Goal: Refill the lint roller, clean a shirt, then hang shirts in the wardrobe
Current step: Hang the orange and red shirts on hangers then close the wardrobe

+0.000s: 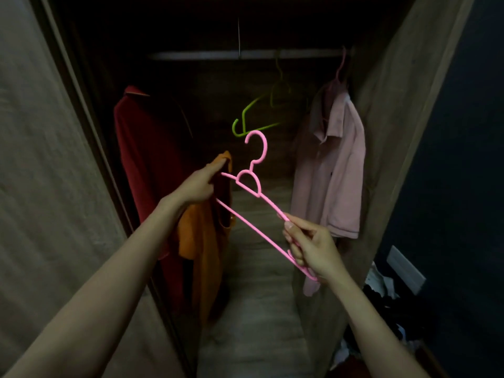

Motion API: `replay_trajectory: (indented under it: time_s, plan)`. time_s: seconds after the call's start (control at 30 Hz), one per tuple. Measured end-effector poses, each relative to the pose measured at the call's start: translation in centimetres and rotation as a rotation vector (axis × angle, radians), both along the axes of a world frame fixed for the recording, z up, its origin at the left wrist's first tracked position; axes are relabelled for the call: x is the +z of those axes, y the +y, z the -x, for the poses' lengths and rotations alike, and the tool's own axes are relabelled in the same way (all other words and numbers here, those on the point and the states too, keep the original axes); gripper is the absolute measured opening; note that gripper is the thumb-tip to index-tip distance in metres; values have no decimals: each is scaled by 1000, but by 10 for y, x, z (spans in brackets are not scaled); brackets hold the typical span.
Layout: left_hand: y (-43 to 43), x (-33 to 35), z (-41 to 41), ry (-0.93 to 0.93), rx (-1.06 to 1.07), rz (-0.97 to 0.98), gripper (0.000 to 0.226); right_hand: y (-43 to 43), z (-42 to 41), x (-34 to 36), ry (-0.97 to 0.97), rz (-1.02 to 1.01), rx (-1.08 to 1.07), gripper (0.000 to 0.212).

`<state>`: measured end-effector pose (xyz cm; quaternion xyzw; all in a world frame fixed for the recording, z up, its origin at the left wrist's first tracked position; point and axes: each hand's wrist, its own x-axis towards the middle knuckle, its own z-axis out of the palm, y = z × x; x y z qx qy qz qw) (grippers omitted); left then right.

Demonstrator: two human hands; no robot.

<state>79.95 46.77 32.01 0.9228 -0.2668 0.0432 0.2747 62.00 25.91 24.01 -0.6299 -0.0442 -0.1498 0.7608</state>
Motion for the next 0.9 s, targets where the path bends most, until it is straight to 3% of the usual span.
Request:
replay_trajectory:
  time_s: [0.13,0.2,0.27,0.33,0.43,0.5,0.53,0.6,0.67,0.7,0.83,0.9]
  plan:
    - [-8,11,31,-146,-155,-42,79,-5,-8,7,-15,-86,77,25]
    - [1,19,33,-238,-126,-140,76,-17,-8,10,-37,-121,177,44]
    - [8,26,30,-460,-141,-270,64,-30,-5,15,-67,-87,220,52]
    - [8,29,25,-563,-180,-309,51,-37,-3,25,-84,22,193,37]
    - [3,29,24,-565,-226,-295,47,-51,-10,38,-181,439,-93,22]
    - [3,28,25,-534,-185,-288,55,-64,-20,36,-293,950,-549,26]
    - [3,26,25,-540,-152,-282,60,-65,-25,31,-367,1098,-765,30]
    - [0,26,29,-570,-99,-251,63,-45,-28,21,-560,1082,-952,25]
    - [-2,29,35,-597,-85,-199,60,-11,-31,10,-730,1010,-778,18]
    - [-2,32,37,-599,-86,-175,55,6,-33,4,-715,978,-617,20]
    - [2,43,44,-620,-78,-109,47,43,-52,-4,-258,905,-61,57]
    - [9,50,49,-634,-81,-75,41,44,-69,-13,-154,1063,54,65]
